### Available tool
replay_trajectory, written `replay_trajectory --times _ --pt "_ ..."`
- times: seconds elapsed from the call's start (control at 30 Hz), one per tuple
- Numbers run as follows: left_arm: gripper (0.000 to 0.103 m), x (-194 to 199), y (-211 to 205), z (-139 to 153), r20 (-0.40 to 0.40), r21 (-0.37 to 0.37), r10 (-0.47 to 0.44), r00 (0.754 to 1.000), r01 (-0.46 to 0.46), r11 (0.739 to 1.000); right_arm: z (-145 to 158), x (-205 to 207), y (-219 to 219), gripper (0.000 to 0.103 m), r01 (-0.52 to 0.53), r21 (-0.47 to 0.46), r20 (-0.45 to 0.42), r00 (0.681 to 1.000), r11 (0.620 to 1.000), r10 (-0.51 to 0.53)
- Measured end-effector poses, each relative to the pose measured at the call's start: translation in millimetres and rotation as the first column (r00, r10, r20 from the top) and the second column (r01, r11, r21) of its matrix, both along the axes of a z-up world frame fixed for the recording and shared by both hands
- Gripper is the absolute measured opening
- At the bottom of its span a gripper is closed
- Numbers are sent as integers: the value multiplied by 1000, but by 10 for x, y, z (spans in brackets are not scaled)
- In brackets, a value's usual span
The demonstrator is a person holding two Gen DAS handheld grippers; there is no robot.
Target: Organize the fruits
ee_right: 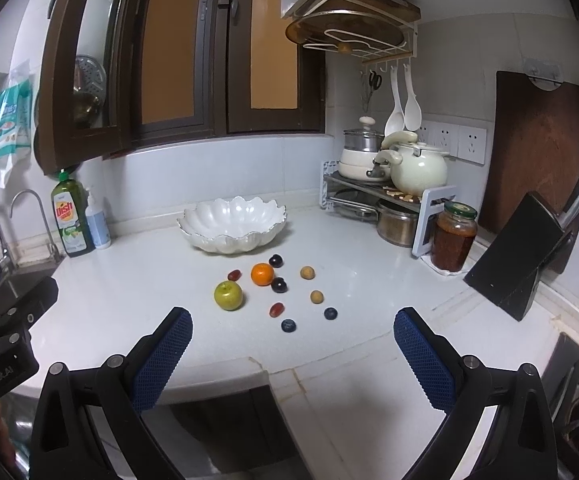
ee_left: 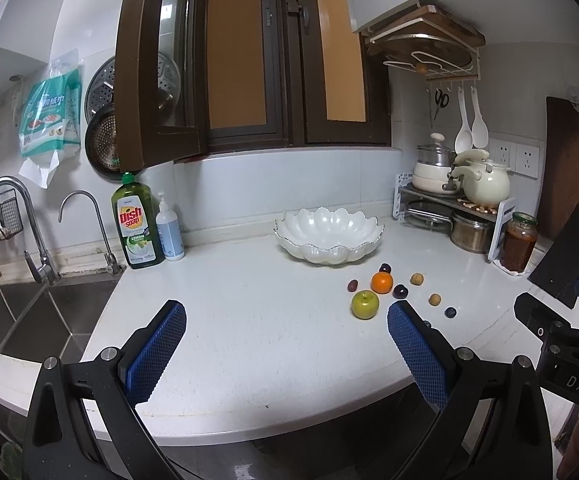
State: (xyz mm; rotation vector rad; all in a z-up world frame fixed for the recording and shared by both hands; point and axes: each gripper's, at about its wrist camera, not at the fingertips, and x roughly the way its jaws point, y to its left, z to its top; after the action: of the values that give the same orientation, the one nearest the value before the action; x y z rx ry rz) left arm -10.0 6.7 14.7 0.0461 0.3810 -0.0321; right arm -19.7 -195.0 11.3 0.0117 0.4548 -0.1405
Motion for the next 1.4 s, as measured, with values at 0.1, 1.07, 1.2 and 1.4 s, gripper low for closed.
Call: replay_trajectory --times 0.1,1.07,1.2,1.4 --pt "103 13 3 21 -2 -3 -2 1000 2 1000 21 -1 5 102 2 -4 4 1000 1000 -2" --pt "103 5 6 48 10 -4 -9 1000 9 1000 59 -25 29 102 8 -11 18 1000 1000 -7" --pt "103 1 6 43 12 -3 -10 1000 10 1000 60 -27 29 102 8 -10 20 1000 1000 -8" --pt "103 -2 4 44 12 -1 -11 1000 11 1000 68 -24 33 102 11 -12 23 1000 1000 -11"
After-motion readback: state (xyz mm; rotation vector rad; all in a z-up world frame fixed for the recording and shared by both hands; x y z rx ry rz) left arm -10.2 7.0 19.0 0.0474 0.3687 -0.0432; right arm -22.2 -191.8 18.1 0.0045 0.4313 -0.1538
